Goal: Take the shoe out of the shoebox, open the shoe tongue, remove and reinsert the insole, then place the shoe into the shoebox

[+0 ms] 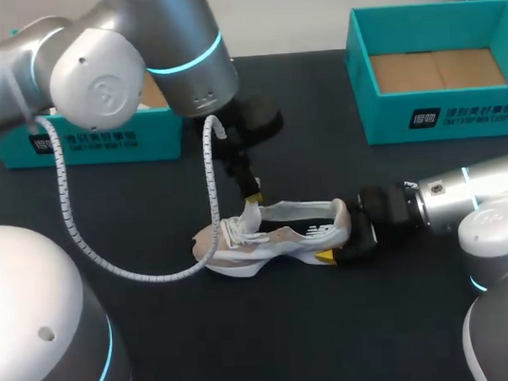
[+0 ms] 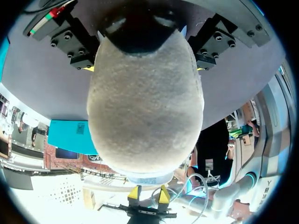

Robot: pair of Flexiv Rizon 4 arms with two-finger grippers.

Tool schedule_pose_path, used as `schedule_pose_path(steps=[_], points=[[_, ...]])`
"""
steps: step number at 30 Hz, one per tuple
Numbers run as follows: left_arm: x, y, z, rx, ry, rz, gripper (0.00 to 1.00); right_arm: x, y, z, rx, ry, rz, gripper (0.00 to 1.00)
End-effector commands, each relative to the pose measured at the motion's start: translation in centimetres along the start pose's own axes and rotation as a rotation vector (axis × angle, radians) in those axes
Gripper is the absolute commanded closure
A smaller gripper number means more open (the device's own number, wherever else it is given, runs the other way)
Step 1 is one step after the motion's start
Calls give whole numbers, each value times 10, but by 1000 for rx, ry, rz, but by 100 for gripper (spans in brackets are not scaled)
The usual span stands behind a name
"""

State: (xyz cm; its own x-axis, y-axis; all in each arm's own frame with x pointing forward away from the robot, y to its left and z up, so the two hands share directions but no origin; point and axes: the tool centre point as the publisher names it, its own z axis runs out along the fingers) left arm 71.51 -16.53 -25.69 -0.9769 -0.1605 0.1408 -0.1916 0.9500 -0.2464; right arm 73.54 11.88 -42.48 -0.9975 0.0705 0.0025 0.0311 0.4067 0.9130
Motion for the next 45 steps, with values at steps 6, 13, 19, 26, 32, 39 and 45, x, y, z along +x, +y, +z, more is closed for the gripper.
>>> schedule_pose_path(steps=[6, 13, 19, 26, 32, 39, 45], points=[[13, -28, 33, -50, 32, 88, 100, -1, -2, 0, 3, -1, 1, 100], [21, -42, 37, -86, 39, 150, 100, -1, -2, 0, 3, -1, 1, 100], [23, -48, 17, -82, 24, 179, 100, -1, -2, 0, 3, -1, 1, 100], [23, -63, 23, -93, 0, 215, 100, -1, -2, 0, 3, -1, 1, 100], [11, -70, 56, -116, 10, 250, 100, -1, -2, 0, 3, -1, 1, 100], [7, -66, 82, -123, 6, 294, 100, -1, -2, 0, 3, -1, 1, 100], [7, -64, 87, -122, -55, 238, 100, -1, -2, 0, 3, -1, 1, 100]])
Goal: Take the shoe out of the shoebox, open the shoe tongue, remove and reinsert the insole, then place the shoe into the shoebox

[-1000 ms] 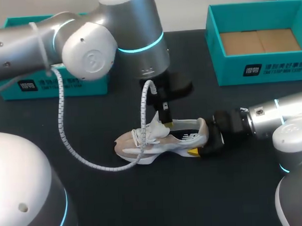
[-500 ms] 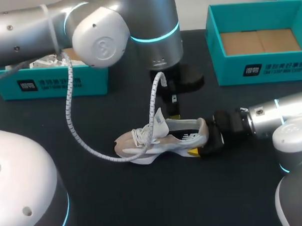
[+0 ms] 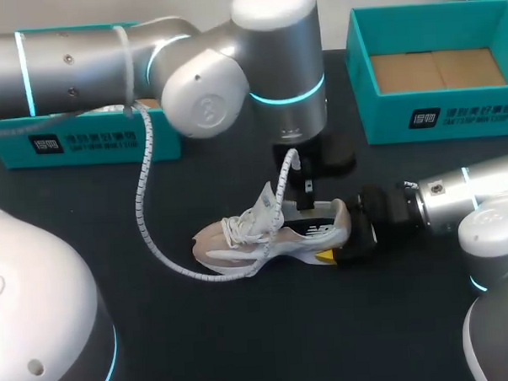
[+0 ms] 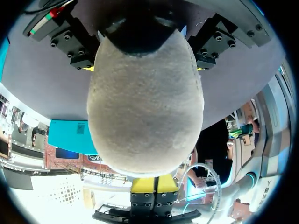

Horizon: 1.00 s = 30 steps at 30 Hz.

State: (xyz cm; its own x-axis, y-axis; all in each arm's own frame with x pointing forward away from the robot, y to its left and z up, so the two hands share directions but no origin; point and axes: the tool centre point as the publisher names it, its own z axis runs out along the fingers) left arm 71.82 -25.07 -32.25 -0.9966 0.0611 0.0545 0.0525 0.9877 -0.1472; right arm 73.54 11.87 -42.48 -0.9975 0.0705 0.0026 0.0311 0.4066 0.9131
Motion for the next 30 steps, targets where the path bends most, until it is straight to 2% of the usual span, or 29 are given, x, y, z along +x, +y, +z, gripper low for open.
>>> schedule_pose_path(steps=[1, 8, 9, 18, 24, 30], points=[[6, 0, 2, 1, -15, 2, 100, -1, -2, 0, 3, -1, 1, 100], [6, 0, 2, 1, -15, 2, 100, -1, -2, 0, 3, -1, 1, 100], [6, -1, 9, -28, -5, 9, 100, -1, -2, 0, 3, -1, 1, 100], [5, -5, 38, -60, 41, 32, 100, -1, -2, 0, 3, -1, 1, 100], [1, 0, 53, -84, 80, 37, 100, -1, -2, 0, 3, -1, 1, 100], [1, 14, 54, -86, 140, 78, 100, -1, -2, 0, 3, -1, 1, 100]])
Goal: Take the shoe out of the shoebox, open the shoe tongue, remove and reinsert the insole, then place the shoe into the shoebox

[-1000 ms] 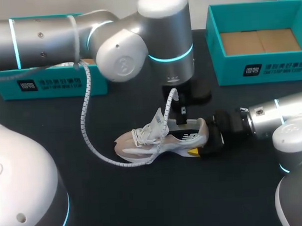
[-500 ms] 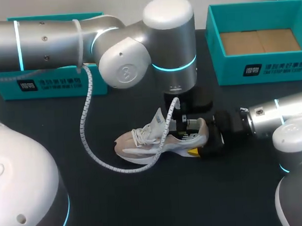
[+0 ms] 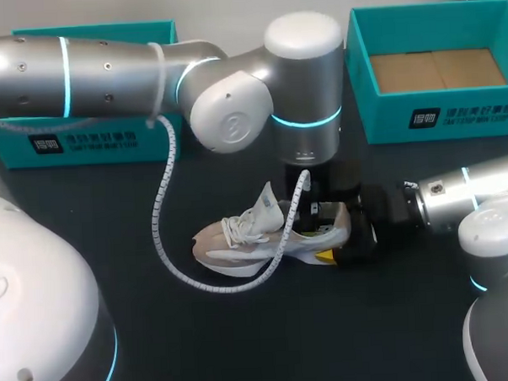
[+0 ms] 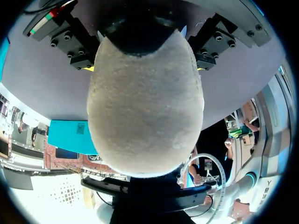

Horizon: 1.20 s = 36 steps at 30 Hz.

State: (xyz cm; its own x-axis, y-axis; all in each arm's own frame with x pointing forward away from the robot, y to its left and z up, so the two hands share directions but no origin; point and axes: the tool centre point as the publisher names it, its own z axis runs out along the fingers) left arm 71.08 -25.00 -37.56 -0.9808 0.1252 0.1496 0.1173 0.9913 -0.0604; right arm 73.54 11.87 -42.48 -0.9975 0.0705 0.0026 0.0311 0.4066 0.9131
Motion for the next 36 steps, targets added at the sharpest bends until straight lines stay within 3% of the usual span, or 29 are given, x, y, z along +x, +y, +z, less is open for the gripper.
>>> schedule_pose_path(steps=[1, 6, 7, 8, 11, 14, 21, 28, 30, 33, 34, 35, 36], points=[[-3, 7, 2, 2, 40, 28, 100, -1, -2, 0, 3, -1, 1, 100], [1, 18, 4, -15, 69, 94, 100, -1, -2, 0, 3, -1, 1, 100], [1, 19, 4, -12, 70, 88, 93, -1, -2, 0, 3, -1, 1, 100], [1, 20, 5, -13, 72, 88, 78, -1, -2, 0, 3, -1, 1, 100], [2, 21, 7, -17, 94, 91, 62, -1, -2, 0, 3, -1, 1, 100], [5, 21, 8, -16, 86, 94, 51, -1, -2, 0, 3, -1, 1, 100], [1, 20, 27, -19, 51, 81, 49, -1, -2, 0, 3, -1, 1, 100], [-7, 22, 44, 10, -66, 32, 39, -1, -2, 0, 3, -1, 1, 100], [-9, 22, 46, 4, -103, 18, 42, -1, -2, 0, 3, -1, 1, 100], [-10, 24, 45, 2, -112, 9, 57, -1, -2, 0, 3, -1, 1, 100], [-10, 25, 44, 6, -123, 2, 65, -1, -2, 0, 3, -1, 1, 100], [-11, 26, 41, 7, -120, -6, 87, -1, -2, 0, 3, -1, 1, 100], [-12, 27, 39, 14, -117, -21, 100, -1, -2, 0, 3, -1, 1, 100]])
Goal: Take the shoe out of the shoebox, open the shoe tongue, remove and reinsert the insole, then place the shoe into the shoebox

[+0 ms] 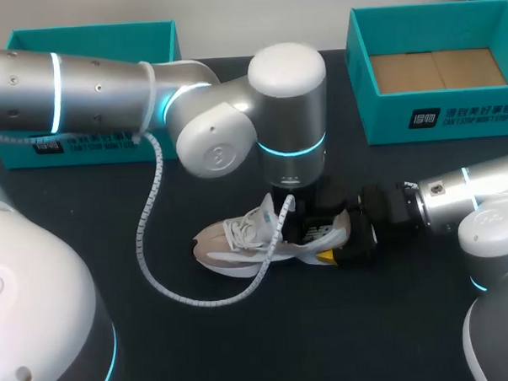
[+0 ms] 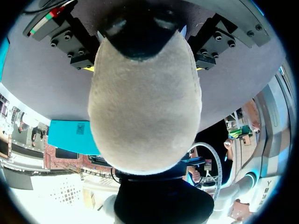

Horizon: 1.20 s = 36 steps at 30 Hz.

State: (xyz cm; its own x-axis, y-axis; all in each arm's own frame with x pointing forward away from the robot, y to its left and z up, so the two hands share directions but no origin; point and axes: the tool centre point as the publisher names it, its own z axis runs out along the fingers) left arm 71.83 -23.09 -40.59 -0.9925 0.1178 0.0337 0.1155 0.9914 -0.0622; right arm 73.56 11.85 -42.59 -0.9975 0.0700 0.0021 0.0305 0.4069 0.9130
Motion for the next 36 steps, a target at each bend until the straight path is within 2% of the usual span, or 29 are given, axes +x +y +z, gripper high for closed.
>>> schedule_pose_path(steps=[1, 6, 17, 25, 36], points=[[-3, 6, 8, 15, 0, -24, 100, -1, -1, 0, 3, -1, 1, 100], [-9, 11, -6, 34, -2, -57, 100, -1, -1, 0, 3, -1, 1, 100], [-19, 19, -32, 65, 80, -89, 100, -1, -1, 0, 3, -1, 1, 100], [-16, 25, -43, 70, 133, -88, 100, -1, -1, 0, 3, -1, 1, 100], [-6, 33, -67, 126, 166, -84, 100, -1, -1, 0, 3, -1, 1, 100]])
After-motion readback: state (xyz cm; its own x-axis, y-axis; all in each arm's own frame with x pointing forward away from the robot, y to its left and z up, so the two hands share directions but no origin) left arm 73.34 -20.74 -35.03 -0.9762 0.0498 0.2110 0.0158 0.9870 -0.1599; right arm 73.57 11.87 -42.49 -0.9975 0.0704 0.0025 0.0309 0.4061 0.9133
